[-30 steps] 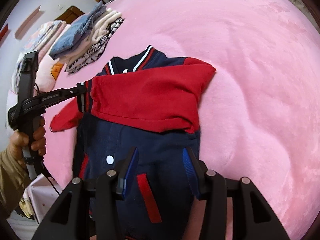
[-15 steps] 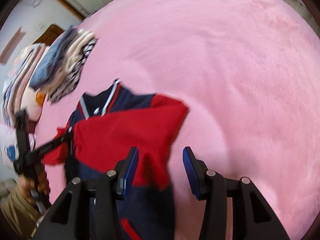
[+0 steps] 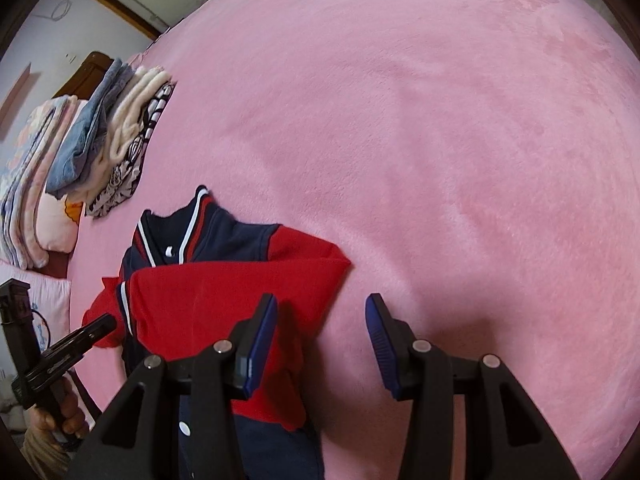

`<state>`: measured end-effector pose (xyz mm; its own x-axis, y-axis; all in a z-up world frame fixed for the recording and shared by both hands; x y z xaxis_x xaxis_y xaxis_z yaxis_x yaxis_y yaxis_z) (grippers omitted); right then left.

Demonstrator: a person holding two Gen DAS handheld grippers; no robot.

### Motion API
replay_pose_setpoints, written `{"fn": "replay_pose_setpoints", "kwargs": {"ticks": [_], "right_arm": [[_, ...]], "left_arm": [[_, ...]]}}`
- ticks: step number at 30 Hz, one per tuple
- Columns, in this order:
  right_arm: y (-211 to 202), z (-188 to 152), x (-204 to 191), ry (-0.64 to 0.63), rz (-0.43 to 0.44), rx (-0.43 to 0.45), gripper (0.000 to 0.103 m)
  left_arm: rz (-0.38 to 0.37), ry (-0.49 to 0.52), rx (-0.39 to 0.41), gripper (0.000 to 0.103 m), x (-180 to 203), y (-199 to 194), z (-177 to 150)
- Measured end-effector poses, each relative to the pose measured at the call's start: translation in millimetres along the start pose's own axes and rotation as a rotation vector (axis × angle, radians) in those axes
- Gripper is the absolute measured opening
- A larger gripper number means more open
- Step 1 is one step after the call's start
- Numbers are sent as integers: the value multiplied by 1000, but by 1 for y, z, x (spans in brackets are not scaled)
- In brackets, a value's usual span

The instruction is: Fold large clothes

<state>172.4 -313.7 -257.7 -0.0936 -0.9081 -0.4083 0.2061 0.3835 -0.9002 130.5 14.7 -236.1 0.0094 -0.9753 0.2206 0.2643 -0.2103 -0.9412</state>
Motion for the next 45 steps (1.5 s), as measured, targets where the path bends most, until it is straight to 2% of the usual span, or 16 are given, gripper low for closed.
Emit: {"fn": "replay_pose_setpoints", "kwargs": {"ticks": [5,8,13,14,16,18,19,20,23,28,32,36,38,41,45], "right_arm": [[1,-4,0,-25,5,-14,46],[2,-5,2,-29,11,-17,46],[6,0,5,-22,35,-21,45],[8,1,5,-23,41,-22,42],[13,4,5,-28,62,-30,33],[21,6,3,-46,77,-44,13],[25,6,1,-64,76,-52,12],[29,6,0,-87,62,-55,6],[32,9,-3,-154,36,-41,4],[34,19,-4,-247,10,-18,3],[38,21,3,-246,19,-44,4],[18,15,0,-226,35,-28,6],[5,10,0,-204,43,-8,6],[-12,-2,-6,-204,45,15,6],[-20,-20,-28,-234,36,39,6]], "left_arm": [[-110,-13,-53,24,49,7,-21],[-176,-7,-86,24,90,24,-32],[-230,-17,-113,24,131,51,-36],[-234,-22,-115,24,136,56,-35],[-211,-29,-126,24,139,67,-34],[-188,-39,-157,23,138,77,-36],[-182,-46,-171,23,136,82,-36],[-184,-47,-180,23,134,85,-36],[-186,-23,-199,22,132,91,-37],[-149,76,-208,22,140,94,-40],[-142,71,-202,22,140,95,-38],[-168,60,-195,22,139,86,-37],[-154,77,-194,22,137,77,-37],[-109,103,-146,22,132,52,-31],[-37,53,-69,24,97,26,-13]]}}
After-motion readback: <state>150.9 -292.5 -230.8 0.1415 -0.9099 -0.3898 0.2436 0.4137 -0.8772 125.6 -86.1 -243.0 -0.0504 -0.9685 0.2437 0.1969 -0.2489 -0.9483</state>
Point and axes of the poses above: each gripper's, at about its wrist camera, not at the fingertips, and y roughly the way its jaws point, x to its right, z to its top, the point moved 3 cm from there along y, roughly the way its jaws point, and after that the axes turned 3 degrees about y, right-handed, at the moved point
